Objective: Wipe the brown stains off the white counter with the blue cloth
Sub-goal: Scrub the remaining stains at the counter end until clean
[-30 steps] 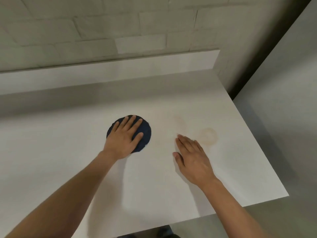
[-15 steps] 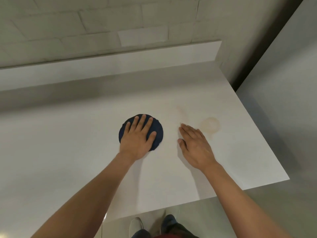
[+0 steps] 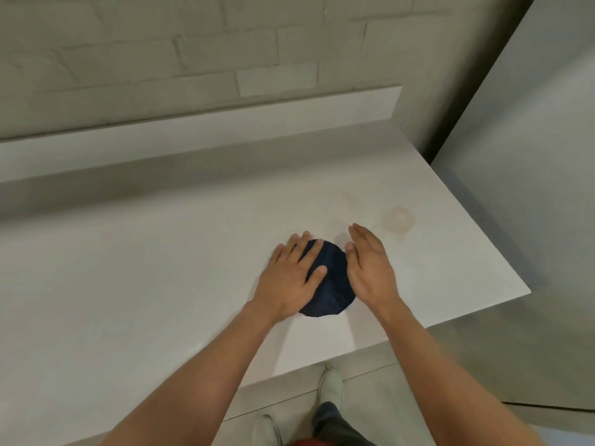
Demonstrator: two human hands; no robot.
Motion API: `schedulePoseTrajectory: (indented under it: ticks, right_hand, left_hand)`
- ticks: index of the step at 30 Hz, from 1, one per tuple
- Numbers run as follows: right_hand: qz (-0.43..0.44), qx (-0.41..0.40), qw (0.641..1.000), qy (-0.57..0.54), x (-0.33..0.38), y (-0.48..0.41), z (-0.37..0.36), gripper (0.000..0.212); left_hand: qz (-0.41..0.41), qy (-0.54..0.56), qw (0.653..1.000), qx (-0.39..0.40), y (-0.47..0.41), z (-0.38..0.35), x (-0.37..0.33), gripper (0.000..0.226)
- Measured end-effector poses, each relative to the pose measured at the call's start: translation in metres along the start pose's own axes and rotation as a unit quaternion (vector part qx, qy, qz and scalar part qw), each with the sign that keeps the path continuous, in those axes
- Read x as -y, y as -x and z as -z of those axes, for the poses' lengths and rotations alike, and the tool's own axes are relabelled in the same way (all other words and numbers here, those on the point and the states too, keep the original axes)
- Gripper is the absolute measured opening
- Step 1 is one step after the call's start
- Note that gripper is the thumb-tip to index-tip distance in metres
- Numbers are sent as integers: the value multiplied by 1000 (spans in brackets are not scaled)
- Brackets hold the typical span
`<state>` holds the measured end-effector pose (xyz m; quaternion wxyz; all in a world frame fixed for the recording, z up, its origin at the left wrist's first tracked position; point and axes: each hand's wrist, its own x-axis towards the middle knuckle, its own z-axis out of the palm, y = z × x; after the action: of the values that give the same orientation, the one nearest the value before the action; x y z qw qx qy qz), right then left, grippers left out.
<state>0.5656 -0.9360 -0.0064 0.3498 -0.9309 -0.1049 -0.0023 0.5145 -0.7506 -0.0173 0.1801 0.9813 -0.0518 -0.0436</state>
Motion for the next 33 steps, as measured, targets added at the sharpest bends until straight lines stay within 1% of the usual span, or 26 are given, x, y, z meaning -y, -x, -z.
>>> schedulePoseTrajectory:
  ticks: [3,5,8,9,11,17,20,22,25,28,33]
  right_hand:
    - [55,-4,996,65,21,13,-16,43]
    - [78,32,990,109,35,17,-35,46]
    - [63,116,973,191,47,25,-65,65]
    - [63,126,964,224,46,27,-72,71]
    - [66,122,955,262,42,32,-77,75]
    - [45,86,961,259,11,66,-58,67]
    - [-3,87,962,259,-15,61,-33,66]
    - [-44,89,963,251,-25,47,-22,67]
    - [-73,90,961,250,-23,30,-22,68]
    - [-65,92,963,246,-14,34,-28,69]
    - [12,100,966,238,-21,71,-28,64]
  left_hand:
    - [61,33,996,-48,13,20,33,59]
    - [77,29,995,-63,20,26,53,59]
    - [76,14,994,-75,24,27,67,58]
    - [74,9,994,-75,24,25,69,59]
    - [68,4,995,-71,20,21,71,59]
    - [46,-3,998,-45,12,6,68,62]
    - [39,-54,997,-28,14,-3,73,65]
    - [42,-66,996,-32,12,-6,75,66]
    - [44,-71,996,-34,11,-7,75,67]
    - [43,-72,996,-37,12,-7,74,66]
    - [43,-74,995,-47,12,-8,72,67]
